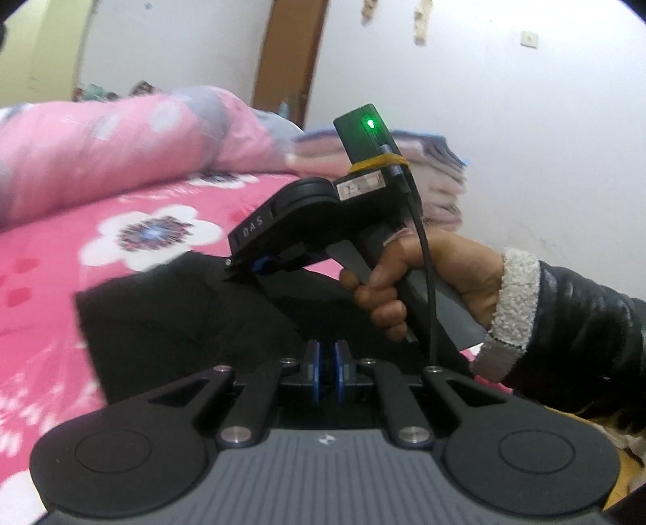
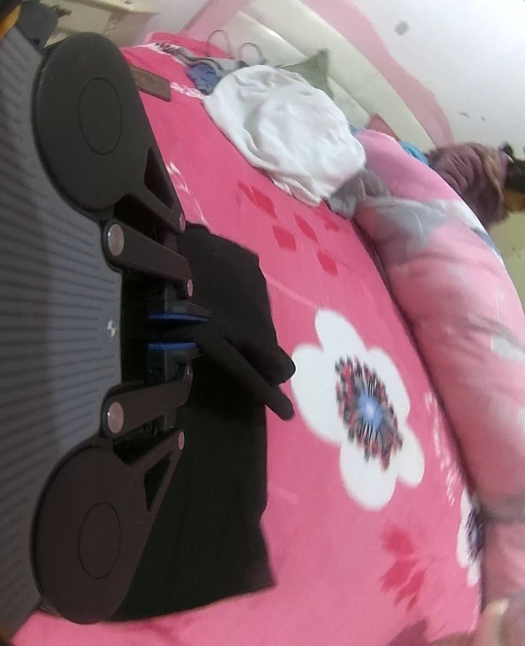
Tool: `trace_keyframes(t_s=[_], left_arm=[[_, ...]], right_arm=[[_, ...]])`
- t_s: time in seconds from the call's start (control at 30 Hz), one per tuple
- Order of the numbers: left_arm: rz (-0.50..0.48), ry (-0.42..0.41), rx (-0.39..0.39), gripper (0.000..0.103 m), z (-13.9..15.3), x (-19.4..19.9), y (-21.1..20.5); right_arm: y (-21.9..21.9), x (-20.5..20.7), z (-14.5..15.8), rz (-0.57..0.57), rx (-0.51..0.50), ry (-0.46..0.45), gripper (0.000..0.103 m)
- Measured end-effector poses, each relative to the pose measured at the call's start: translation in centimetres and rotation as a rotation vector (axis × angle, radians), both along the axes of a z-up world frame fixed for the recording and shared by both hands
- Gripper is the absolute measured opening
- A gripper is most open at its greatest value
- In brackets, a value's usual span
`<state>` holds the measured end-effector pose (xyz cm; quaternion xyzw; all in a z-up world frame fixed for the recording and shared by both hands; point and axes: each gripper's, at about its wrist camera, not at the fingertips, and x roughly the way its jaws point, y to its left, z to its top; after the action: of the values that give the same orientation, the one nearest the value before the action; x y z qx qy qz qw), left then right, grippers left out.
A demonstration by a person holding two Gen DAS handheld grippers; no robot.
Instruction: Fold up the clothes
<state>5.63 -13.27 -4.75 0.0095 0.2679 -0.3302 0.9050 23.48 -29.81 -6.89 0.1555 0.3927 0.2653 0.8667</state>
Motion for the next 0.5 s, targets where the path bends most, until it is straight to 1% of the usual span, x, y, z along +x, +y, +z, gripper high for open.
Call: trace_keyframes(t_s=[0.23,0.33,0.37,0.4,0.43,0.47,0.5], left_arm=[[-0.084,0.043,-0.004,0.008,-1.1,2.3,-3.3],[-0.113,0.081,0.017,0.009,-2.2,3.3,-4.2],[-0.12,0.096,0.022,0.013,-2.5,3.4,-4.4],[-0.126,0.111,0.026,0.023,-2.8,3.5,-4.6],[-0.125,0.114,0.017,0.034,-2.8,3.4,-4.5],[-0.124,0.116,0.008,0.04,-2.8,3.2,-4.3],[-0.119,0.109,0.003,0.052,-2.5,3.0,-3.8]], right_arm=[[-4.5,0.0,-0.8,-0.053,0.034,-0.005,0.002],[-6.5,0.0,-1.0,-0.076,0.048,-0.008,0.002],[-7.1,-0.1,-1.1,-0.086,0.059,-0.006,0.003],[-7.8,-0.4,-1.1,-0.095,0.076,-0.002,0.006],[-8.3,-0.8,-1.0,-0.104,0.088,-0.001,0.006],[-8.8,-1.2,-1.0,-0.113,0.095,-0.001,0.006],[-9.3,-1.8,-0.8,-0.12,0.097,-0.004,0.007]])
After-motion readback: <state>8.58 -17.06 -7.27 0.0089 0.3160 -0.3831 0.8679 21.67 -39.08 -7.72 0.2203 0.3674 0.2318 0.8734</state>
